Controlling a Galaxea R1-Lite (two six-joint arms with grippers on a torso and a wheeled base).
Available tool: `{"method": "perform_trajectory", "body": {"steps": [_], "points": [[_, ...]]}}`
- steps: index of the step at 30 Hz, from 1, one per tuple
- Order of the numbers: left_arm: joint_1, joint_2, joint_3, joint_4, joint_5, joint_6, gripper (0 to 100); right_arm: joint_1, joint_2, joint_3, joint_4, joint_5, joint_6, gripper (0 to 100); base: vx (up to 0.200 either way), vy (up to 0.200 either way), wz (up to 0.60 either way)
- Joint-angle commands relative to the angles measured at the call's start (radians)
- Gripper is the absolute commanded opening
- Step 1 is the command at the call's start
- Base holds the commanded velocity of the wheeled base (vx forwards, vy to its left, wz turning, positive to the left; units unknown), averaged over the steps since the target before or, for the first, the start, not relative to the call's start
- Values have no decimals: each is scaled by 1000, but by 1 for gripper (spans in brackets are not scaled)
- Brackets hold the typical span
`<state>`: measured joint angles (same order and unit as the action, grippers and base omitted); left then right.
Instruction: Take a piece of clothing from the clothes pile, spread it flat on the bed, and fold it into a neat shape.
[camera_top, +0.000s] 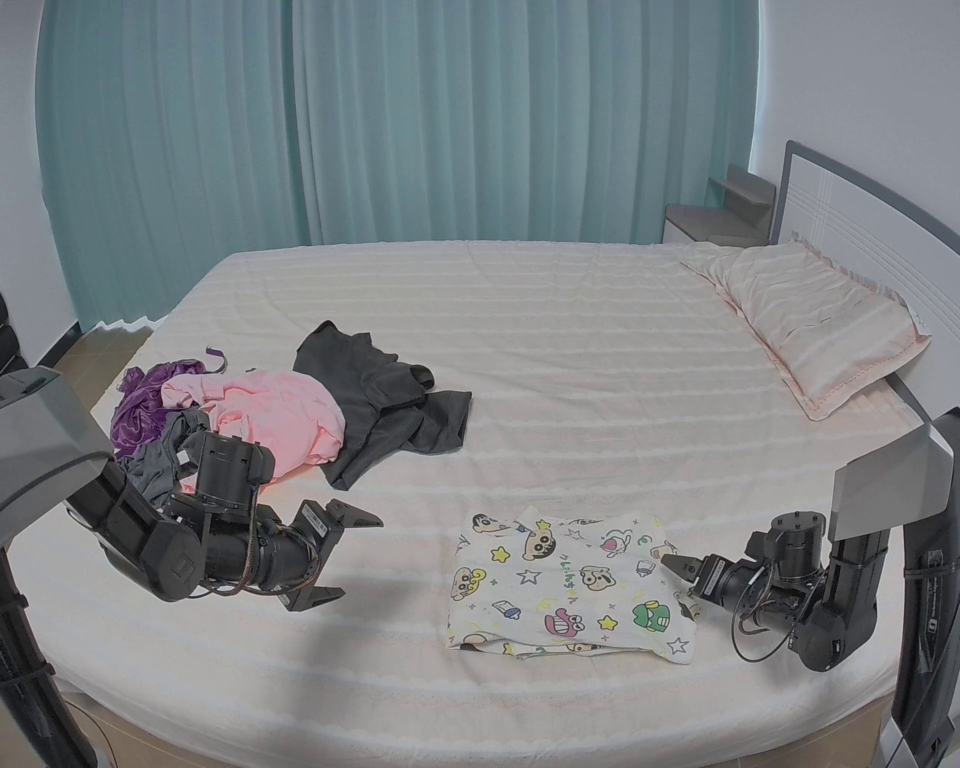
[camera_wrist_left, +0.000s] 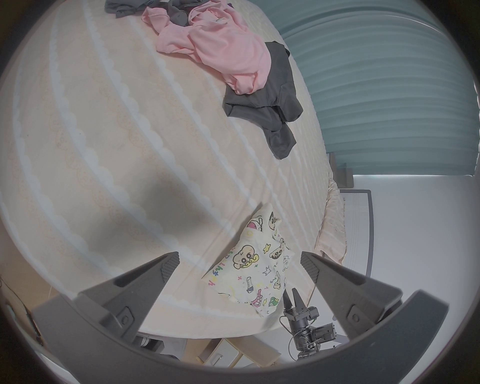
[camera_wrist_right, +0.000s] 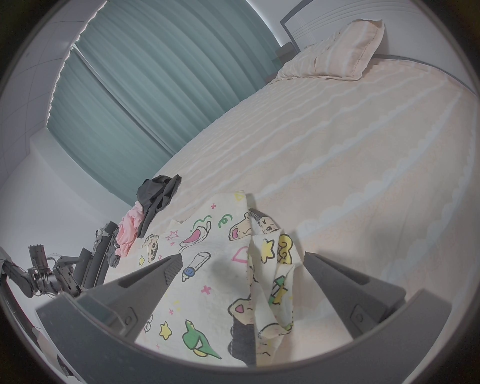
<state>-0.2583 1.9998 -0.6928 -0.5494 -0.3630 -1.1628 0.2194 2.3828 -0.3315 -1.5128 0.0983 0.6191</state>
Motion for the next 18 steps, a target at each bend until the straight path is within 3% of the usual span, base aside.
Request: {"method": "perform_trajectory", "body": {"steps": [1,6,13,18], "points": [[-10,8,-2,0,6,-2,100,3,0,0,2,0,-1,100,0,-200,0],[-58,27,-13,-1,41,2,100,-3,3,-3,2,0,-1,100,0,-200,0],[-65,37,-14,-12,59,5,100,2,9,-4,-3,3,1,100,0,-200,0],[-95,80,-8,-58,101,52,100,21,50,-20,-7,8,2,100,0,0,0]]}}
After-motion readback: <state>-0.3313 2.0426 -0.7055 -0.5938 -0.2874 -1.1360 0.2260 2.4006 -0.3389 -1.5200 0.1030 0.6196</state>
